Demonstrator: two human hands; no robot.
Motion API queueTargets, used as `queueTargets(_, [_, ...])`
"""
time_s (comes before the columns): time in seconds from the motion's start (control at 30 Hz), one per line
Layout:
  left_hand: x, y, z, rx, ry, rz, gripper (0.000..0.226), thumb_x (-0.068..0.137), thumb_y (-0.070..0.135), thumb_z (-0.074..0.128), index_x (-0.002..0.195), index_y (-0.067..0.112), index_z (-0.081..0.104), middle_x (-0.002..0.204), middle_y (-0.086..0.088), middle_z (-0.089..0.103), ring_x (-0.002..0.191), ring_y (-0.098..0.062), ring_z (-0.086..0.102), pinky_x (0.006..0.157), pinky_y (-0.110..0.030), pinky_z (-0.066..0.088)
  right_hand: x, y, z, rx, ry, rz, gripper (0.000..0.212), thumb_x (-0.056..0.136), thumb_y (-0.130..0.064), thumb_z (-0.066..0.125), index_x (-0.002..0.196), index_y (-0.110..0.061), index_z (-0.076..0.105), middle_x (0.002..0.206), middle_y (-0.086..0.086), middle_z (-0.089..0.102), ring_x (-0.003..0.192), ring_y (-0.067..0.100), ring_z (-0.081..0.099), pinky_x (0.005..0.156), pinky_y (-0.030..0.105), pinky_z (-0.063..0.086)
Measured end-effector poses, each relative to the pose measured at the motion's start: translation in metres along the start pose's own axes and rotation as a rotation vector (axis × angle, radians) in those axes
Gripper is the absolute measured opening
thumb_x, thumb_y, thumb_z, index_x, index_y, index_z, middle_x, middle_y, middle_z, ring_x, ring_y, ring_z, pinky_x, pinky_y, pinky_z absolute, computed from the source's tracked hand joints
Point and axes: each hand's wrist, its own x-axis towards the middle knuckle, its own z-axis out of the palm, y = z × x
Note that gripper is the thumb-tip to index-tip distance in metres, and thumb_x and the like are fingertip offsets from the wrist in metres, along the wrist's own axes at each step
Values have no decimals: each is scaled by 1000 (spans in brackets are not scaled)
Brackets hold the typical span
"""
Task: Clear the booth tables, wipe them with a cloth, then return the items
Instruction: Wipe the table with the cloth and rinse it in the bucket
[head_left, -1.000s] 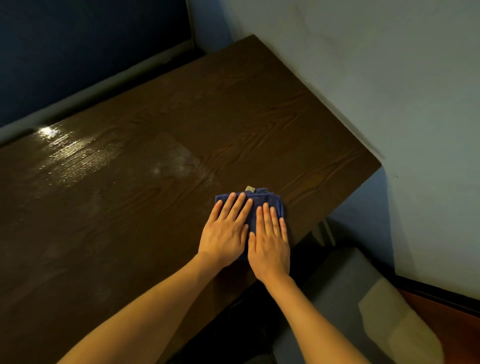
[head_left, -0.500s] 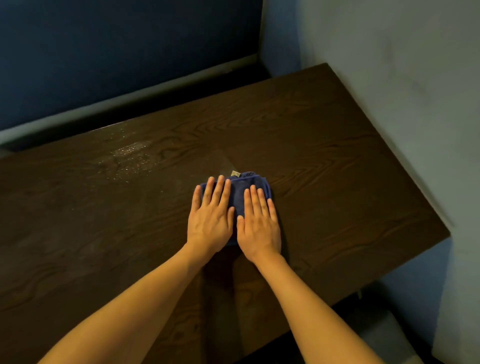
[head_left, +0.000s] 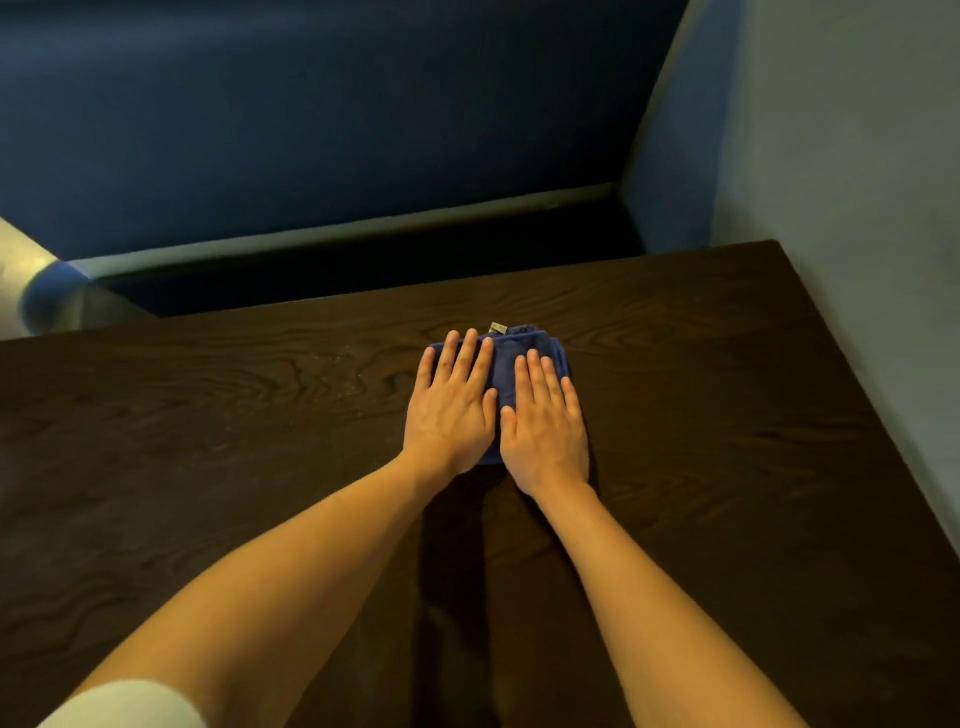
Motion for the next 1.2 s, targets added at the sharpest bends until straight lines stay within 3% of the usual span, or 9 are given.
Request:
queueTargets(0.5, [111,-24,-13,38,40,-93,61,108,44,14,160,19,-2,169,-6,-2,155,-23,-8,124,-42,-9,125,13,-17,-52,68,-88,60,107,-37,16,158,-13,-3,168,7,-2,154,19,-5,126,41,0])
queueTargets(0.63, [121,-39,-16,8,22,-134,60,108,43,15,161,18,7,169,-7,7,156,-23,-2,125,-43,-6,144,3,-20,-64,56,-121,60,107,-36,17,159,-12,-1,168,6,-1,155,20,-4,126,41,0])
queueTargets(0.73, [124,-46,-20,-16,40,-130,56,107,40,20,154,13,33,159,-11,37,152,-28,23,125,-45,2,151,-3,-20,-78,52,-138,59,106,-37,16,159,-12,3,168,6,3,155,20,-2,126,42,1])
queueTargets(0.8, [125,-47,-22,17,70,-97,50,105,39,21,135,13,51,133,-11,59,132,-28,49,124,-47,14,152,-2,-21,-67,63,-144,59,106,-37,19,159,-13,9,167,7,11,155,21,3,126,42,2])
queueTargets(0.87, [126,-47,-23,53,76,-75,51,103,41,16,123,15,56,118,-8,63,116,-25,57,122,-49,21,152,-1,-21,-63,69,-155,58,106,-36,22,159,-13,15,166,7,19,154,22,8,125,42,3])
queueTargets(0.93, [126,-48,-23,48,71,-71,53,102,42,14,121,15,56,115,-7,64,112,-25,58,121,-49,22,152,-1,-22,-68,74,-165,58,106,-35,23,158,-13,16,165,8,21,154,22,10,125,42,4])
queueTargets(1.07, [117,-46,-22,-16,135,-79,46,106,39,23,130,14,53,122,-10,63,121,-27,56,123,-48,16,148,-2,-22,-74,64,-164,58,107,-36,20,159,-13,8,168,7,10,155,22,1,126,42,2])
queueTargets(1.2, [103,-58,-19,-16,140,-95,54,108,40,24,152,11,34,151,-14,45,145,-29,35,125,-46,9,134,-13,-17,-70,54,-163,60,108,-36,18,159,-12,0,168,8,-2,154,21,-5,125,42,-1])
